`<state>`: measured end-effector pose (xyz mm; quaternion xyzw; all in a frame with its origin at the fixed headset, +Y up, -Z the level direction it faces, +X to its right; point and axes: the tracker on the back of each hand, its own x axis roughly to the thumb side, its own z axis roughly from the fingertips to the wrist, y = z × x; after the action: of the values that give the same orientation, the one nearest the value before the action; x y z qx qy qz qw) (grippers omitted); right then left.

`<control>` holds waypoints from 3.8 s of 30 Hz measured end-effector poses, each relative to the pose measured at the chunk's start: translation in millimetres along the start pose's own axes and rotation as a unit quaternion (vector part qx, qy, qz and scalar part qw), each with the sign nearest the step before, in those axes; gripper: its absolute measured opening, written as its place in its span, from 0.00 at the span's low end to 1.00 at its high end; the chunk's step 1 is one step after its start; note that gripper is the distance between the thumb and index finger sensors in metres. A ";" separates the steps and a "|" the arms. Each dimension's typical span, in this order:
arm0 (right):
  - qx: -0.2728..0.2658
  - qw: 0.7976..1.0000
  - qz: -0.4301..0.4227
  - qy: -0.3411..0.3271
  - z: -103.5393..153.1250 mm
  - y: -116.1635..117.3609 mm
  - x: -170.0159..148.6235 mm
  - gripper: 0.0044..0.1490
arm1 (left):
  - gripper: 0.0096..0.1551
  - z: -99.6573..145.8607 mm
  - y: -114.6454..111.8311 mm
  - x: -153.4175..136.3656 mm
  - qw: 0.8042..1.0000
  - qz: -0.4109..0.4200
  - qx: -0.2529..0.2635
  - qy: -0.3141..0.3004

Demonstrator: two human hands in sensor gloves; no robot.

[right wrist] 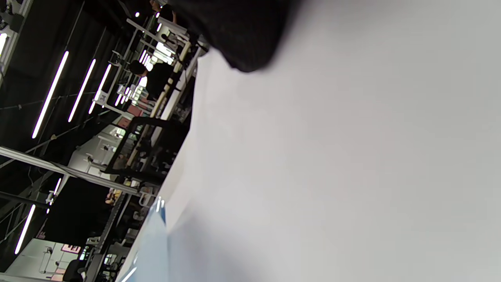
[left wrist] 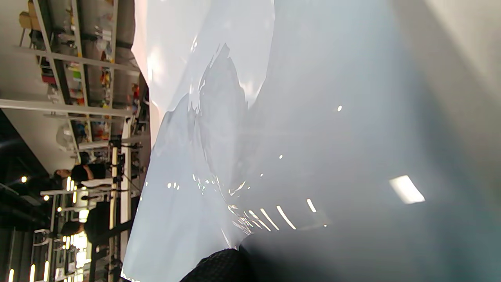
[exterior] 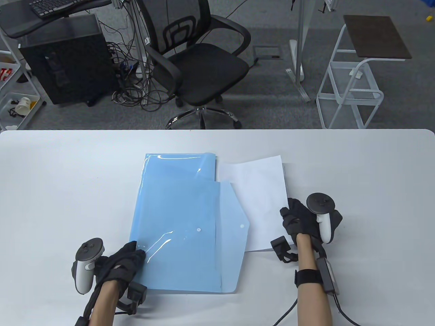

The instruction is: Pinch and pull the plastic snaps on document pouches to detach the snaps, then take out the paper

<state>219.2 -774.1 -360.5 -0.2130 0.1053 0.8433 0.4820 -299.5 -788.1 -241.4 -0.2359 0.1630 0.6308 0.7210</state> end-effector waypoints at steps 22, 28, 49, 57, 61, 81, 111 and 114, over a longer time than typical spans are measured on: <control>-0.113 0.988 0.098 -0.045 49.0 -26.7 11.3 0.39 | 0.27 -2.1 -1.3 -1.7 1.000 0.004 -0.004 -0.016; -0.063 0.976 0.183 -0.101 70.2 -3.1 26.8 0.38 | 0.27 -2.6 -3.4 -2.9 1.000 0.008 -0.011 -0.022; 0.177 0.945 0.194 -0.193 94.5 95.5 52.3 0.38 | 0.27 -4.5 -5.5 -6.5 1.000 -0.004 -0.007 -0.015; 0.181 0.914 0.288 -0.222 101.6 147.9 62.3 0.43 | 0.27 -4.9 -5.6 -7.2 1.000 -0.023 0.003 -0.004; 0.172 0.894 0.341 -0.234 101.7 170.6 64.7 0.43 | 0.27 -5.3 -5.7 -7.3 1.000 -0.030 0.006 0.001; 0.148 0.860 0.417 -0.255 93.0 208.6 80.8 0.33 | 0.27 -8.0 -6.0 -5.8 0.998 -0.053 0.012 0.011; 0.040 0.888 0.349 -0.298 134.0 114.4 97.5 0.53 | 0.27 1.3 -0.3 2.9 0.999 -0.006 -0.003 -0.032; 0.017 0.901 0.333 -0.277 133.9 89.6 83.1 0.56 | 0.27 2.3 -0.6 3.6 0.999 -0.002 -0.006 -0.037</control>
<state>70.9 -704.9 -282.5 0.0854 0.0468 0.9776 0.1865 -298.5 -783.9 -241.3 -0.2167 0.1322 0.6385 0.7266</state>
